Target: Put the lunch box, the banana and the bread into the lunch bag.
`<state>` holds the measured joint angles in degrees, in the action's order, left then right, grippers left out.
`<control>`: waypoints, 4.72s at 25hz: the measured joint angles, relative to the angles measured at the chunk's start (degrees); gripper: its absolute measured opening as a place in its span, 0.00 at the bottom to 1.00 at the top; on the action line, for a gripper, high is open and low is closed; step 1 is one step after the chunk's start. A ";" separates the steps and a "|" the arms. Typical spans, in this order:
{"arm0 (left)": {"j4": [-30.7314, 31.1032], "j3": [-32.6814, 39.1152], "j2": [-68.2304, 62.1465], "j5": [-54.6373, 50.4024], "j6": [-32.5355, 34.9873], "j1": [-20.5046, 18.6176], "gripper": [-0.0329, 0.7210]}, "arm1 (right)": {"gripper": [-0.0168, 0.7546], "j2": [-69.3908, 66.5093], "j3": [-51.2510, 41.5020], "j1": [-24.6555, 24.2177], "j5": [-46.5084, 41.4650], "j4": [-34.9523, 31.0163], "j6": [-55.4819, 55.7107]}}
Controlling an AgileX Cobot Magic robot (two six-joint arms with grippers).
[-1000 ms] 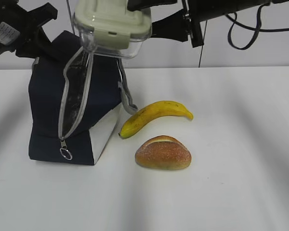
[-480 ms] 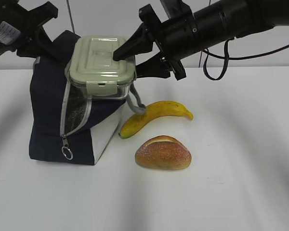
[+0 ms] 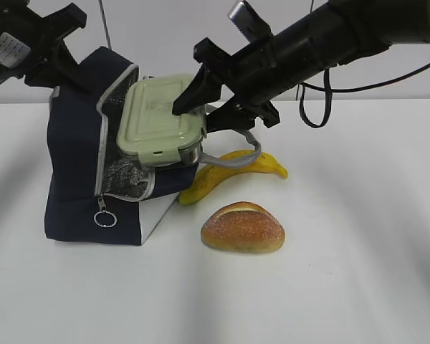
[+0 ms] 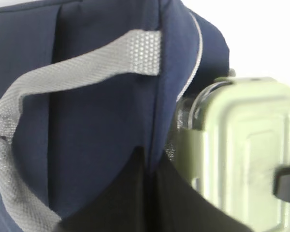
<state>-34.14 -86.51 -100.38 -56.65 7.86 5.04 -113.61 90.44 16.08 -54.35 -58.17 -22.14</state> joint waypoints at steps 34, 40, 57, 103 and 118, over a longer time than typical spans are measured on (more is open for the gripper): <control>0.06 0.00 0.00 -0.84 0.00 0.00 0.04 | 0.53 -25.21 33.92 11.86 -0.75 20.79 25.91; 0.16 0.00 0.00 -0.68 0.00 0.00 0.04 | 0.53 -26.83 33.92 11.99 2.34 14.74 23.40; 0.55 0.00 -0.04 -0.88 0.00 0.00 0.04 | 0.75 -27.72 38.79 10.50 -6.23 12.69 21.45; 1.87 0.00 -0.04 -1.41 0.00 0.00 0.04 | 0.72 3.22 15.75 0.83 -17.41 54.57 11.90; 2.21 0.00 -0.04 -1.54 0.00 0.00 0.04 | 0.71 -4.52 15.40 0.83 -12.63 54.82 -1.77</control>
<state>-31.93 -86.51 -100.42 -58.18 7.86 5.04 -118.13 105.84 16.91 -66.99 -3.36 -23.91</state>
